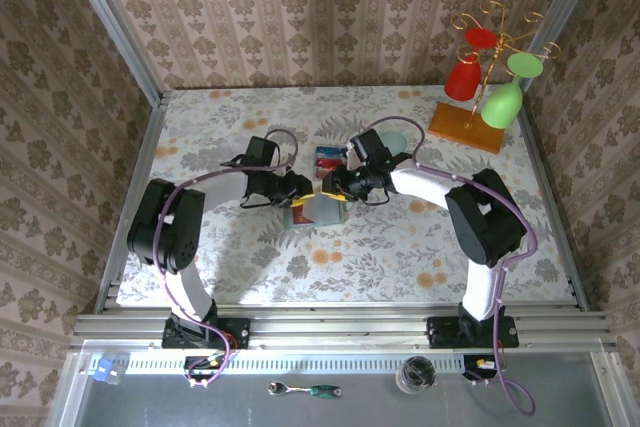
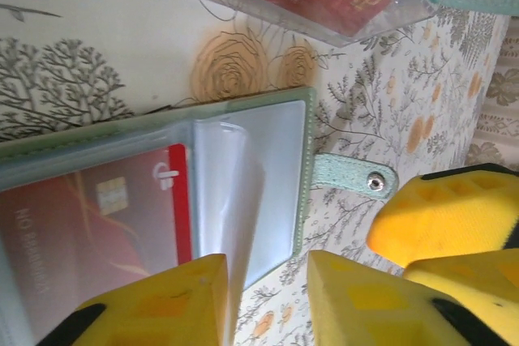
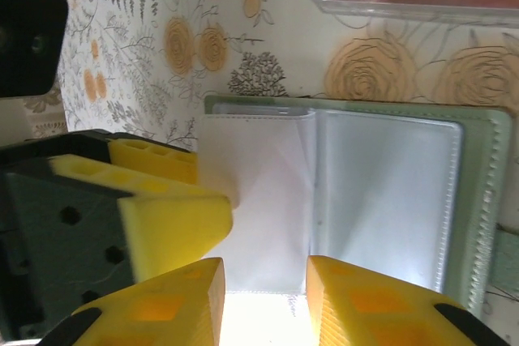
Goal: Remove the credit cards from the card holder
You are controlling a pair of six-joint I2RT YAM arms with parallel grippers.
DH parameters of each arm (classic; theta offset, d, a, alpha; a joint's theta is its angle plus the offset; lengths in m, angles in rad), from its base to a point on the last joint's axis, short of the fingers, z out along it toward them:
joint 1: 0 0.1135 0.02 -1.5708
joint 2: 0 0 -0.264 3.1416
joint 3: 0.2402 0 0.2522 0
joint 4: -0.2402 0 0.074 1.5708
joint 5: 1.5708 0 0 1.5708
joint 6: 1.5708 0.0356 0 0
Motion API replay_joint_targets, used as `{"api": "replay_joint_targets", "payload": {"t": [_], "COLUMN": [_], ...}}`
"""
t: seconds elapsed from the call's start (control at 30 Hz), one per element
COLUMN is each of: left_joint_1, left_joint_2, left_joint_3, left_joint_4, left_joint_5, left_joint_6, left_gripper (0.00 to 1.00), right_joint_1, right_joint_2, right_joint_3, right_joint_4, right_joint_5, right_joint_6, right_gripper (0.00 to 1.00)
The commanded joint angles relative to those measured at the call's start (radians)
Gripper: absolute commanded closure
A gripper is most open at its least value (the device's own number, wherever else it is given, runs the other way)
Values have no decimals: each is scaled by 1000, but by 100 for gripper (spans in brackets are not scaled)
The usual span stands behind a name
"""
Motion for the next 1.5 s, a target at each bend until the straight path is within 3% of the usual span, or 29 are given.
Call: {"api": "replay_joint_targets", "payload": {"t": [0.0, 0.3, 0.47, 1.47], "left_joint_1": [-13, -57, -81, -99], "left_joint_2": [2, 29, 56, 147], "left_joint_3": [30, 55, 71, 100], "left_joint_4": [-11, 6, 28, 18], "left_joint_5": [17, 19, 25, 42], "left_joint_6": [-6, -20, -36, -34], "left_gripper": [63, 49, 46, 45], "right_joint_1": [-8, -31, -44, -57], "right_joint_2": [-54, -128, -163, -164], "right_joint_3": [-24, -84, -111, -127], "right_joint_4": [13, 19, 21, 22], "right_joint_5": [39, 107, 129, 118], "right_joint_6": [6, 14, 17, 30], "right_gripper": [68, 68, 68, 67]}}
